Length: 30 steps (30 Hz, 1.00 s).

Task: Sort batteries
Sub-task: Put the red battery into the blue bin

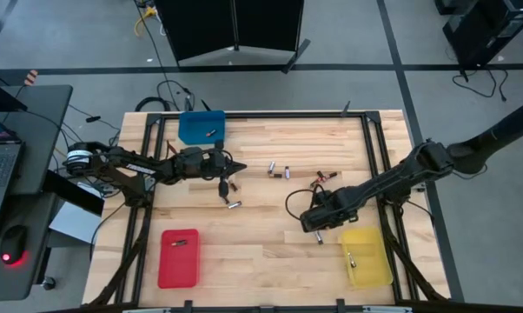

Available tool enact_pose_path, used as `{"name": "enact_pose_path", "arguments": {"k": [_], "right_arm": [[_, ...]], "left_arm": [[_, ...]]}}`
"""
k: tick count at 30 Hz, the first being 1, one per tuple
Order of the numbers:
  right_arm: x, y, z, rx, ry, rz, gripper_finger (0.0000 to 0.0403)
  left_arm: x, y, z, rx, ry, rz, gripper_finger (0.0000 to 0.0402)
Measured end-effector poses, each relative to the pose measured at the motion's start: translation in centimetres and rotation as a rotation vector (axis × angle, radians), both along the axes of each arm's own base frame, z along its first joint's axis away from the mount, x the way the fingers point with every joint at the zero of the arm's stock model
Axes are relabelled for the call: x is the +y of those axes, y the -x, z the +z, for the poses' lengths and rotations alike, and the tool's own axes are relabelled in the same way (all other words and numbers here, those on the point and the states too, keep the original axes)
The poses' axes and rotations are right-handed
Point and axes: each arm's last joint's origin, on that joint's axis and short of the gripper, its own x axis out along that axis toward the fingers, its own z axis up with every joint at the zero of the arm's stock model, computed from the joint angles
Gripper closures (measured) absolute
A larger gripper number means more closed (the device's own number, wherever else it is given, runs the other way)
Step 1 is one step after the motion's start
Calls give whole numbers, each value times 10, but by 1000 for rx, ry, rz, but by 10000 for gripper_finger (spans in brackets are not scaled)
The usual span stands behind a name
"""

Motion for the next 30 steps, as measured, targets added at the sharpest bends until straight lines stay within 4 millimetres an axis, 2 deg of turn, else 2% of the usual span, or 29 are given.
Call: {"name": "enact_pose_path", "arguments": {"k": [5,17,24,30], "right_arm": [[6,-1,-10,55,-13,-31,298],[4,2,-19,110,32,-34,298],[3,3,-23,109,62,-24,298],[1,7,-34,87,50,-14,298]], "left_arm": [[0,0,0,3,1,0,393],[0,0,-1,9,3,0,393],[0,0,-1,11,7,1,393],[0,0,-2,19,9,1,393]]}}
